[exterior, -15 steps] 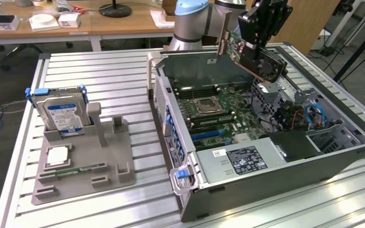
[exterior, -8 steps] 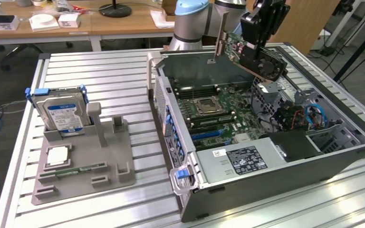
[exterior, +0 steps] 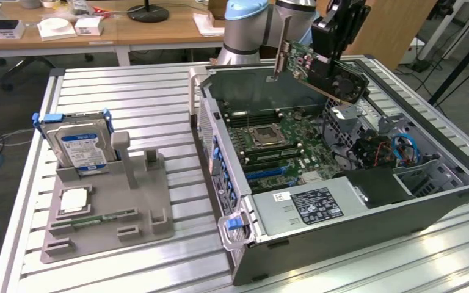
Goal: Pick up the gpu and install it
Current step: 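Insert the gpu into the slot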
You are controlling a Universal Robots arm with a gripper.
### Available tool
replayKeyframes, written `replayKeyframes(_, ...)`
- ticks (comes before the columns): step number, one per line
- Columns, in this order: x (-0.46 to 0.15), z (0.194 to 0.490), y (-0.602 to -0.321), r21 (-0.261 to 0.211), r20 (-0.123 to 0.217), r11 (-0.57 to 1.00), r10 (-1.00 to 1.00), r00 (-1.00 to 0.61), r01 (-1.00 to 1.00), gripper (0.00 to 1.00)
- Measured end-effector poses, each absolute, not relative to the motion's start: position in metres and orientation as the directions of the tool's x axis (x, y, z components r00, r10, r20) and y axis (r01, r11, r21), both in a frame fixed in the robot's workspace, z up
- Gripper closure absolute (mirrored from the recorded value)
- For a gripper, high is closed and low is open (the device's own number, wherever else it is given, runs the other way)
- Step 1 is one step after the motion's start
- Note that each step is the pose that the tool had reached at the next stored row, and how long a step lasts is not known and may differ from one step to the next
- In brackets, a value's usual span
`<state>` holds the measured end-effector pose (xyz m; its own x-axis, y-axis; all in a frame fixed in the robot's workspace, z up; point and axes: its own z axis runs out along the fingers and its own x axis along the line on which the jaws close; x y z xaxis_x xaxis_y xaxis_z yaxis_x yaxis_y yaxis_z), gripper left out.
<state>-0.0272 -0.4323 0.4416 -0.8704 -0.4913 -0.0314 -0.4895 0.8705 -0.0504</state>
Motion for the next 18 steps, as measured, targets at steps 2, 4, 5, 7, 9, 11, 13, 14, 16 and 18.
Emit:
replayKeyframes(2, -0.0271, 0.4416, -0.4323, -0.050, -0.031, 0.864, -0.503, -0.864, -0.501, 0.74)
replayKeyframes(4, -0.0271, 0.4415, -0.4323, -0.050, -0.031, 0.857, -0.515, -0.857, -0.513, 0.74)
replayKeyframes(5, -0.0271, 0.4416, -0.4323, -0.050, -0.031, 0.853, -0.522, -0.853, -0.520, 0.74)
replayKeyframes(7, -0.0272, 0.4415, -0.4323, -0.050, -0.031, 0.844, -0.535, -0.844, -0.533, 0.74)
replayKeyframes(9, -0.0271, 0.4415, -0.4323, -0.050, -0.031, 0.836, -0.549, -0.835, -0.547, 0.74)
replayKeyframes(11, -0.0272, 0.4415, -0.4323, -0.050, -0.031, 0.826, -0.563, -0.826, -0.561, 0.74)
replayKeyframes(13, -0.0271, 0.4415, -0.4323, -0.050, -0.031, 0.816, -0.578, -0.816, -0.576, 0.74)
replayKeyframes(14, -0.0272, 0.4415, -0.4323, -0.050, -0.031, 0.811, -0.585, -0.811, -0.583, 0.74)
replayKeyframes(16, -0.0272, 0.4415, -0.4323, -0.050, -0.031, 0.801, -0.598, -0.801, -0.597, 0.74)
replayKeyframes(18, -0.0271, 0.4414, -0.4323, -0.050, -0.031, 0.790, -0.613, -0.789, -0.611, 0.74)
